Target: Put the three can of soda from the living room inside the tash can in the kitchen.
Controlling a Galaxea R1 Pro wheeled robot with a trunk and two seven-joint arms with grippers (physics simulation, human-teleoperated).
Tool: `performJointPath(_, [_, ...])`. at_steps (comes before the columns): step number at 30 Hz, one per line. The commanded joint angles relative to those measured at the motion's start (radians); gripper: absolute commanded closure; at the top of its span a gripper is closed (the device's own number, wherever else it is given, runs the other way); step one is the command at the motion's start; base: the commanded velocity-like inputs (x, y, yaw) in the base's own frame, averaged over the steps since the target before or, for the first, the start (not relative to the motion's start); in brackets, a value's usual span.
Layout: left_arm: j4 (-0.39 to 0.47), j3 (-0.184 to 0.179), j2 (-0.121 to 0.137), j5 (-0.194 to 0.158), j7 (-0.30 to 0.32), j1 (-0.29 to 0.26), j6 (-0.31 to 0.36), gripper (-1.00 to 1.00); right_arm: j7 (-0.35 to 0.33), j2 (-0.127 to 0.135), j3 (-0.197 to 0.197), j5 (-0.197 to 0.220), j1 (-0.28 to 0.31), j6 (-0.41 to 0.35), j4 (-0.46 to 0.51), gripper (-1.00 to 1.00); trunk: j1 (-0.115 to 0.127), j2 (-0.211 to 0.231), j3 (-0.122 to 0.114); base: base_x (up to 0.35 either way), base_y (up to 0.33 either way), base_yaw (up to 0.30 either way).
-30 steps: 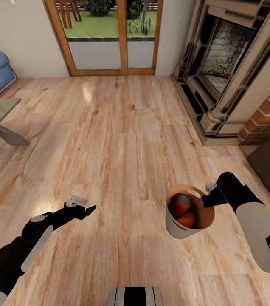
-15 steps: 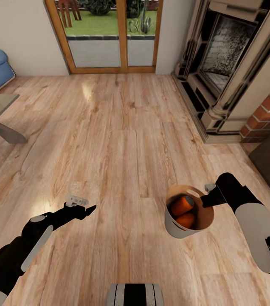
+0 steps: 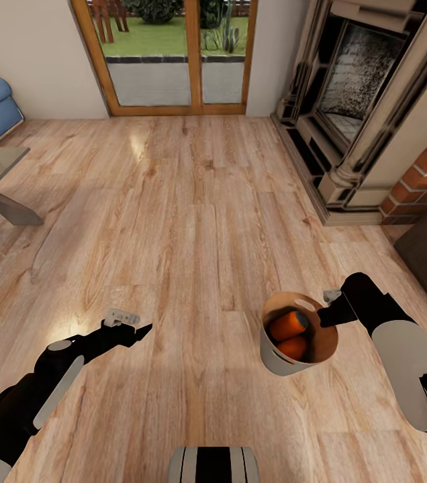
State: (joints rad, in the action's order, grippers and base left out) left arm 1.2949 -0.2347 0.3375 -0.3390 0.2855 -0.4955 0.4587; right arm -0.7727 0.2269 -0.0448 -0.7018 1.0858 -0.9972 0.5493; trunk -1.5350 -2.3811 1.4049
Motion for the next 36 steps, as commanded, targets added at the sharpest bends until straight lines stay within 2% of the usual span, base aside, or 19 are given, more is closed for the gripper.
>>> performJointPath(1, [0.0, 0.0, 0.0, 0.0, 0.0, 0.0, 0.0, -1.0, -0.007, 0.0, -0.001, 0.018, 0.0, -0.008, 0.0, 1.0, -0.004, -0.007, 0.003, 0.0, 0.0, 0.0])
performJointPath(12, [-0.002, -0.001, 0.0, 0.002, 0.0, 0.0, 0.0, -1.0, -0.007, 0.001, -0.001, 0.018, 0.0, -0.008, 0.0, 1.0, -0.046, -0.084, 0.038, 0.0, 0.0, 0.0])
performJointPath(18, [-0.002, -0.001, 0.0, 0.005, 0.0, 0.0, 0.0, -1.0, -0.007, 0.001, -0.001, 0.017, 0.0, -0.008, 0.0, 1.0, -0.046, -0.084, 0.038, 0.0, 0.0, 0.0])
performJointPath(23, [-0.003, -0.001, -0.001, 0.008, 0.0, 0.0, 0.0, -1.0, -0.007, 0.002, -0.001, 0.017, 0.0, -0.008, 0.001, 1.0, -0.065, -0.119, 0.053, 0.0, 0.0, 0.0])
performJointPath(25, [-0.003, -0.001, 0.0, 0.009, 0.0, 0.0, 0.0, -1.0, -0.007, 0.002, -0.001, 0.017, 0.0, -0.008, 0.001, 1.0, -0.066, -0.119, 0.061, 0.0, 0.0, 0.0])
performJointPath(36, [-0.003, -0.002, 0.0, 0.009, 0.0, 0.0, 0.0, -1.0, -0.007, 0.002, -0.001, 0.017, 0.0, -0.008, 0.001, 1.0, -0.066, -0.12, 0.065, 0.0, 0.0, 0.0])
